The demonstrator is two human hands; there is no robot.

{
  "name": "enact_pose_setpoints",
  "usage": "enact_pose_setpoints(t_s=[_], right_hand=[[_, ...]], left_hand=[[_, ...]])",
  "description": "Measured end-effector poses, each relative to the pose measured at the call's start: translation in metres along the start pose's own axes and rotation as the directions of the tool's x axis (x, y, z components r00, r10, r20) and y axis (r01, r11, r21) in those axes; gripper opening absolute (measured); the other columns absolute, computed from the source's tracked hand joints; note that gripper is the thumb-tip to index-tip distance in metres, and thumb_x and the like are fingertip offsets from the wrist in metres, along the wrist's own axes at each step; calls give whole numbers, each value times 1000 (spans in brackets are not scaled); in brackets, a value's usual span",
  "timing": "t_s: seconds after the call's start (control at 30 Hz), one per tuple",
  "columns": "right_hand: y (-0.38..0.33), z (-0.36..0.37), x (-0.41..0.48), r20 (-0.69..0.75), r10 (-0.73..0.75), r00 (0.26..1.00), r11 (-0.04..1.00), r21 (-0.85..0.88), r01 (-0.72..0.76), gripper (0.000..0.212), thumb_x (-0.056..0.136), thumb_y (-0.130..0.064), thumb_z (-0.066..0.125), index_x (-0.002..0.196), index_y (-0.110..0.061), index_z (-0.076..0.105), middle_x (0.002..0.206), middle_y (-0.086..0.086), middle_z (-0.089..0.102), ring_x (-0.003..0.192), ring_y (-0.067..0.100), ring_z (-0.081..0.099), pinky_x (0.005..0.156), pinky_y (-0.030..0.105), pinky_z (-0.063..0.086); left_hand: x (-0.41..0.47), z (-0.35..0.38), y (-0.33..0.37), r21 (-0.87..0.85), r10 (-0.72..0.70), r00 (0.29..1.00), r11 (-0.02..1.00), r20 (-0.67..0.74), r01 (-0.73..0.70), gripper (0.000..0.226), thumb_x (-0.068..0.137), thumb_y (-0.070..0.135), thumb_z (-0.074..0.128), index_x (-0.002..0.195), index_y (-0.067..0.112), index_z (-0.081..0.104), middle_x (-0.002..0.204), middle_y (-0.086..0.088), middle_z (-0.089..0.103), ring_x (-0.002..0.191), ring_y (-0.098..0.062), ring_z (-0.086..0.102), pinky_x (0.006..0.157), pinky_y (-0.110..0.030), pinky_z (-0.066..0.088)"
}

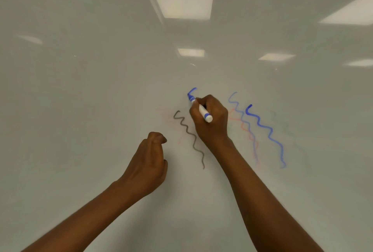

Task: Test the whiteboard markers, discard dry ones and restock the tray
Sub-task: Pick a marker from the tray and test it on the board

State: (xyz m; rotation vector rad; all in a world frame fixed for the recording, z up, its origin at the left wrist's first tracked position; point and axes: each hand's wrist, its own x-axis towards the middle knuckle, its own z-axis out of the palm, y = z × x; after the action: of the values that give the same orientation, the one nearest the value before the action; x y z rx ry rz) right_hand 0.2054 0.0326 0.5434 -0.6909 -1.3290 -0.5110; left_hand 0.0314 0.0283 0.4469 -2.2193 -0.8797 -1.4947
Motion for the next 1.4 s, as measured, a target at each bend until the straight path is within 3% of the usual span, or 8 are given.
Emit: enact_pose_setpoints(t_s=[0.3, 0.43, 0.53, 0.67, 0.77, 0.97, 1.2, 1.4], right_hand=[[12, -14, -35, -42, -25, 999, 999, -38, 24, 26, 83, -17, 56, 63, -1, 54, 58, 7, 56, 50, 16, 50, 47, 30, 39], [12, -20, -54, -67, 1, 998, 999, -46, -4, 25, 84, -17, 57, 64, -2, 56, 58, 5, 55, 49, 10, 47, 47, 21, 35], [10, -23, -72, -35, 6, 999, 990, -139, -11, 29, 85, -19, 55, 62, -2, 54, 54, 5, 52, 44, 15, 45, 42, 26, 35], [-14, -34, -81, 36, 376, 926, 927, -28, -375, 27, 77, -22, 60, 59, -8, 46, 53, 6, 49, 48, 16, 44, 45, 27, 35], [-33, -46, -83, 110, 633, 767, 723, 271, -635, 25, 81, -8, 64, 61, -1, 52, 56, 15, 58, 49, 21, 52, 46, 26, 39], [-56, -60, -95, 204, 719, 665, 522, 474, -709, 22, 85, 11, 52, 64, 4, 54, 54, 19, 58, 39, 20, 50, 38, 20, 36], [-58, -64, -106, 229, 713, 662, 530, 443, -723, 28, 80, 7, 59, 56, -7, 58, 51, 13, 59, 42, 24, 50, 42, 24, 39], [-52, -66, -108, 255, 707, 660, 528, 431, -732, 27, 80, 6, 58, 55, -5, 55, 49, 15, 58, 38, 21, 48, 40, 21, 36]], left_hand=[[-13, 17, -17, -25, -11, 1000, 1000, 20, 11, 45, 69, -2, 42, 111, 13, 37, 105, 8, 35, 80, -15, 45, 73, -23, 38], [-15, 23, -17, -177, -163, 982, 968, 96, 178, 35, 81, 11, 28, 106, 35, 35, 111, 42, 29, 102, 2, 42, 84, -11, 32], [-15, 21, -10, -190, -132, 988, 971, 76, 145, 27, 85, 21, 25, 99, 41, 35, 109, 41, 34, 103, 13, 40, 84, -6, 32], [-18, 20, -1, -334, -209, 973, 914, 97, 229, 25, 93, 37, 26, 113, 36, 41, 110, 45, 38, 105, 18, 43, 88, -7, 35], [-20, 20, 2, -485, -319, 937, 803, 141, 346, 48, 100, 11, 46, 128, 47, 34, 117, 46, 39, 108, 4, 54, 88, -18, 49], [-24, 16, -1, 33, 150, 987, 988, -56, -148, 33, 68, 17, 77, 95, 0, 72, 118, -17, 65, 99, -16, 65, 84, -17, 47], [-23, 15, 6, 41, 186, 976, 982, -114, -183, 27, 85, 31, 60, 88, 9, 73, 79, -1, 72, 61, -12, 65, 54, -18, 50], [-20, 16, 7, 61, 270, 962, 962, -43, -267, 27, 90, 30, 54, 93, 9, 71, 81, -2, 66, 55, -14, 57, 47, -17, 40]])
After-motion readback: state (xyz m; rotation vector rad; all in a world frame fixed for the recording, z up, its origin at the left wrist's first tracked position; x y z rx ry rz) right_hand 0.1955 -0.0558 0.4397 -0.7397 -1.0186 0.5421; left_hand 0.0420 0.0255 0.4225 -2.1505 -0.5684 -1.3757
